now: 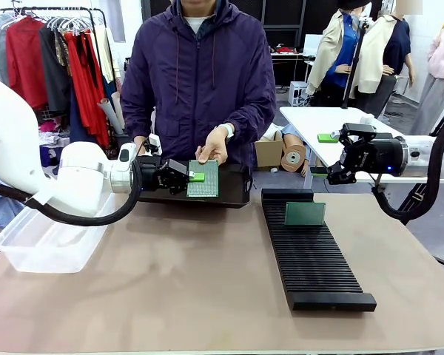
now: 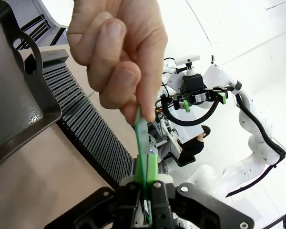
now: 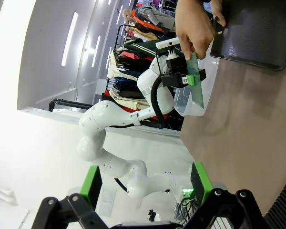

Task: Sort PCBs into racks and boxes based on the side picked up.
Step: If the short side of the Blank PCB is picked up, insert it into the PCB Rack ; if the long side is picked up, place it in the Organizing box.

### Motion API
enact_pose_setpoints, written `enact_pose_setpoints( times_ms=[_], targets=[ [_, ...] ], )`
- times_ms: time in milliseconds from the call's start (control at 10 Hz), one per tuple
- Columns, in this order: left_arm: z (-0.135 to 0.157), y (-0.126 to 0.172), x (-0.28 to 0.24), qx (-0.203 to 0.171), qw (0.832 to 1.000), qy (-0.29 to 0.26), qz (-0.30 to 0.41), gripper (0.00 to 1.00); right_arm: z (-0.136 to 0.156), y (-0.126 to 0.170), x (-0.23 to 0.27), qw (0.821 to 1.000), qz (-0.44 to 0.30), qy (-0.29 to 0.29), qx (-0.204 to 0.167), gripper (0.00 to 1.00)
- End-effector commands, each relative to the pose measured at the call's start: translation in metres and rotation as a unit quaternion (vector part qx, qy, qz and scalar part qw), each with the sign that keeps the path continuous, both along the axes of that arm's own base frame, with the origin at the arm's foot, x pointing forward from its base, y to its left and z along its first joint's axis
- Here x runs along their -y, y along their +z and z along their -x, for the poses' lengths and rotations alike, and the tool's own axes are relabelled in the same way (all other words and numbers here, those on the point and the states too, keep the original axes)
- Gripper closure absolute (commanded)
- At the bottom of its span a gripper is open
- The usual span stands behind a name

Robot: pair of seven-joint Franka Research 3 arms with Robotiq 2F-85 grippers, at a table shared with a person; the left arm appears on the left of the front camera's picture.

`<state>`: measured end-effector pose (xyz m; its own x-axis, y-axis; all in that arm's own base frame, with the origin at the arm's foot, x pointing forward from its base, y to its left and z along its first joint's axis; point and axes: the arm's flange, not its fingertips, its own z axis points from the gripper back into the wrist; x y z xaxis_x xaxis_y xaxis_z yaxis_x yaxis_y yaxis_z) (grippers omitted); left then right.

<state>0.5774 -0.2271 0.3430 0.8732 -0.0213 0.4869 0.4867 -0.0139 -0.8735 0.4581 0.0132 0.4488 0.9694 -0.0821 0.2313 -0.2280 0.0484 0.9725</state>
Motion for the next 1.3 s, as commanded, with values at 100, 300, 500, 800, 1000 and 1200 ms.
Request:
enact_pose_setpoints(
  times_ms=[100, 300, 500, 800, 1000, 1200],
  targets=[
    [0.0000, 0.0016, 0.0002, 0.001, 1.000, 0.001, 0.001, 1.00, 0.0007, 0.0016, -0.0013, 1.000, -0.001, 0.002, 0.007, 0.00],
    [0.0000, 0.0016, 0.0002, 0.001, 1.000, 0.001, 0.001, 1.00, 0.0007, 0.0016, -0.0013, 1.000, -0.001, 0.002, 0.007, 0.00],
    [0.0000, 0.0016, 0.0002, 0.001, 1.000, 0.001, 0.001, 1.00, 0.0007, 0.0016, -0.0013, 1.000, -0.001, 0.002, 0.007, 0.00],
    [0.0000, 0.0016, 0.0002, 0.001, 1.000, 0.001, 0.001, 1.00, 0.0007, 0.0016, -0.0013, 1.000, -0.001, 0.002, 0.007, 0.00],
    [0.0000, 0.0016, 0.0002, 0.001, 1.000, 0.001, 0.001, 1.00, 0.0007, 0.0016, -0.0013, 1.000, -0.001, 0.002, 0.007, 0.00],
    [0.0000, 0.0016, 0.0002, 0.001, 1.000, 0.001, 0.001, 1.00, 0.0007, 0.0016, -0.0013, 1.000, -0.001, 0.002, 0.007, 0.00]
  ],
)
